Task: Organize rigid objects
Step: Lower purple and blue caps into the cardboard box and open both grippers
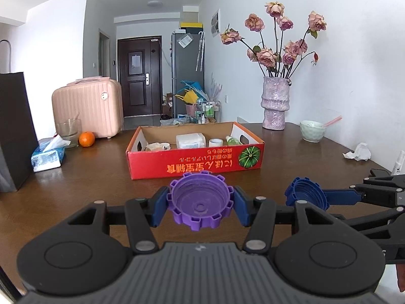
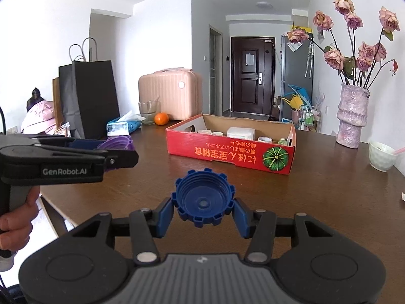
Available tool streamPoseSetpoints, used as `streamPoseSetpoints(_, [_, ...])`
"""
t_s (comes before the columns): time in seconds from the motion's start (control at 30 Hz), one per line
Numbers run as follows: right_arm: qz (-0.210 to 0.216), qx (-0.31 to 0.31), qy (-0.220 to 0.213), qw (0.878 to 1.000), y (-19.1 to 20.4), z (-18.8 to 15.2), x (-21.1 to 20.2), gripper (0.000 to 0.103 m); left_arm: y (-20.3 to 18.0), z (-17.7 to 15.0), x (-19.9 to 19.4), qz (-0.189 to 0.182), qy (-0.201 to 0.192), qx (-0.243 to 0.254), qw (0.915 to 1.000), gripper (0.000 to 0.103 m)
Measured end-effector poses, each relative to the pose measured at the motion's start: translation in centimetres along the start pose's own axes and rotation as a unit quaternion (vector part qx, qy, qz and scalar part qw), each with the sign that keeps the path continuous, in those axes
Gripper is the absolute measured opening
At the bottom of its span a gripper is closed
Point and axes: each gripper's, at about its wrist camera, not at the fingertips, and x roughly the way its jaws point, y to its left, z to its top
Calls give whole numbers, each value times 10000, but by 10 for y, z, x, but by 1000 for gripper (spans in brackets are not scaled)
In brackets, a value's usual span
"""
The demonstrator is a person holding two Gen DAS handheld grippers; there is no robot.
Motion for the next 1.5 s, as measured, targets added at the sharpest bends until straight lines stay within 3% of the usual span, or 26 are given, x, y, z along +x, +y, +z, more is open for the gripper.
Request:
streamPoseSetpoints(0.27, [-216,-168,-166,9995,-30,38,51,50,9,47,73,-5,-290,202,9994,54])
streamPoseSetpoints(0.43, [-368,-140,-339,9987,-62,76,99,50,19,86,144,-274,-223,227,9991,54])
streamPoseSetpoints(0.53, [-494,-129,-333,9981,-83,99,134,50,25,109,195,-543,-35,150,9984,54])
streamPoseSetpoints(0.73, [-594,-151,272,9978,-114,120,216,50,27,117,300,-959,712,10,9928,54])
streamPoseSetpoints(0.87, [-860,-211,582,9944,-127,116,263,50,30,113,353,-944,1062,-167,9897,55])
streamPoseSetpoints(0.93, [-791,-141,749,9939,-131,112,278,51,34,108,368,-922,1159,-224,9887,57])
streamPoseSetpoints(1.07, [-781,-12,704,9945,-138,108,285,51,40,99,379,-1011,1298,-280,9860,69])
streamPoseSetpoints(1.2, [-828,-1,615,9947,-141,109,279,59,51,99,370,-896,1298,-311,9870,69])
streamPoseSetpoints(1.5, [-950,50,227,9952,-139,128,219,66,58,117,285,-251,887,117,9957,73])
